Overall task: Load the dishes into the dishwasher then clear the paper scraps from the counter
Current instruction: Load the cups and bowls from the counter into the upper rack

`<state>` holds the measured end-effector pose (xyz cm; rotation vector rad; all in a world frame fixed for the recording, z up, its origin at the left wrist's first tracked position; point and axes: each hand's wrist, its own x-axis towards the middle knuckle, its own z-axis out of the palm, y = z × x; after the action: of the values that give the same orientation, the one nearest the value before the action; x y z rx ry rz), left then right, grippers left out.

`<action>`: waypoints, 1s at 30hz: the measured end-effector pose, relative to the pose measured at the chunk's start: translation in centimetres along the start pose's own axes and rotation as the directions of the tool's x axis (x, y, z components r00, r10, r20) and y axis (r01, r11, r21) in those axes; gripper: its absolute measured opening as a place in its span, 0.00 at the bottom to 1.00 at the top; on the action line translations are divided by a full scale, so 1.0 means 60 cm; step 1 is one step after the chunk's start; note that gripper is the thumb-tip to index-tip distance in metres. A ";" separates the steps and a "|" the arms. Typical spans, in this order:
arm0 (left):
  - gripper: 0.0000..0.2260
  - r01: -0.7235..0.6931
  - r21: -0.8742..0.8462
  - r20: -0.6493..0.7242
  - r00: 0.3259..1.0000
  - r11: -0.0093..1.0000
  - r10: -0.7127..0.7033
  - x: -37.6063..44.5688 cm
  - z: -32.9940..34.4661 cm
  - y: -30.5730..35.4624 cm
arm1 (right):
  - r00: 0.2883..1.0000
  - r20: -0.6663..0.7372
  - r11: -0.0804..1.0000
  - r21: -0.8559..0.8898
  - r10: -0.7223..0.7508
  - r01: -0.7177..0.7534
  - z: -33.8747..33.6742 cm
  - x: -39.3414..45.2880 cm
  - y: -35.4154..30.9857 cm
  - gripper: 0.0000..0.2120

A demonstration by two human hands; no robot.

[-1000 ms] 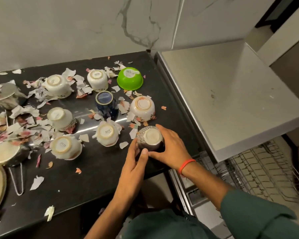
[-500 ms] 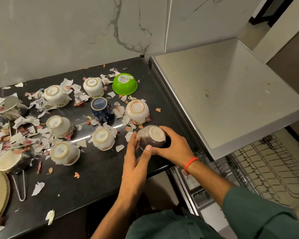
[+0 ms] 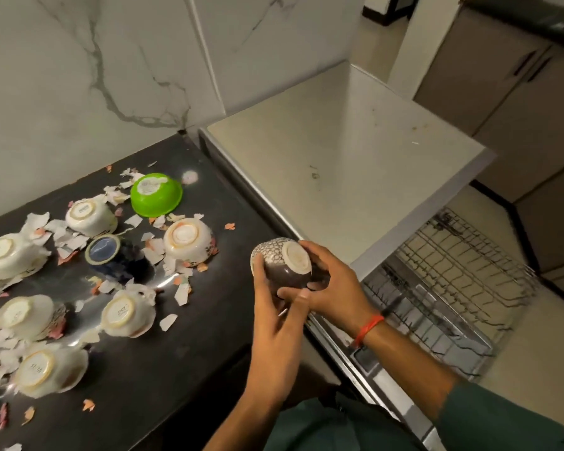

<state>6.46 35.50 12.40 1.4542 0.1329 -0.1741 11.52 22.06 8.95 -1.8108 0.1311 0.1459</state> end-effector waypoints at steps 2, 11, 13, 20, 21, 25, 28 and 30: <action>0.39 0.004 0.010 0.074 0.997 1.000 -0.004 -0.001 0.037 0.005 | 0.998 -0.066 0.999 0.051 0.004 -0.001 -0.031 -0.009 0.006 0.37; 0.39 0.057 0.241 0.445 0.881 0.969 -0.162 0.040 0.178 -0.014 | 0.950 -0.308 0.994 0.105 0.052 -0.020 -0.211 -0.057 0.073 0.45; 0.38 0.058 0.312 0.508 0.833 0.948 -0.218 0.043 0.215 -0.023 | 0.939 -0.337 0.994 0.105 0.070 -0.037 -0.250 -0.068 0.093 0.46; 0.37 0.052 0.477 0.649 0.653 0.878 -0.391 0.044 0.340 -0.048 | 0.880 -0.461 0.992 0.096 0.116 -0.081 -0.365 -0.105 0.168 0.51; 0.36 0.047 0.496 0.654 0.637 0.867 -0.408 0.047 0.359 -0.054 | 0.873 -0.471 0.992 0.093 0.122 -0.089 -0.381 -0.111 0.180 0.50; 0.34 0.014 0.569 0.638 0.624 0.822 -0.452 0.058 0.425 -0.075 | 0.845 -0.514 0.989 0.069 0.149 -0.132 -0.435 -0.130 0.220 0.49; 0.31 0.019 0.601 0.615 0.627 0.799 -0.478 0.068 0.473 -0.089 | 0.819 -0.554 0.988 0.038 0.148 -0.153 -0.474 -0.139 0.243 0.48; 0.30 0.026 0.626 0.598 0.626 0.779 -0.501 0.072 0.500 -0.094 | 0.807 -0.570 0.986 0.036 0.154 -0.162 -0.493 -0.144 0.255 0.48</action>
<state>9.13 4.95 9.45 1.8353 -0.4176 -1.1579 1.32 -10.24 2.89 -1.8068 0.7137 -0.2917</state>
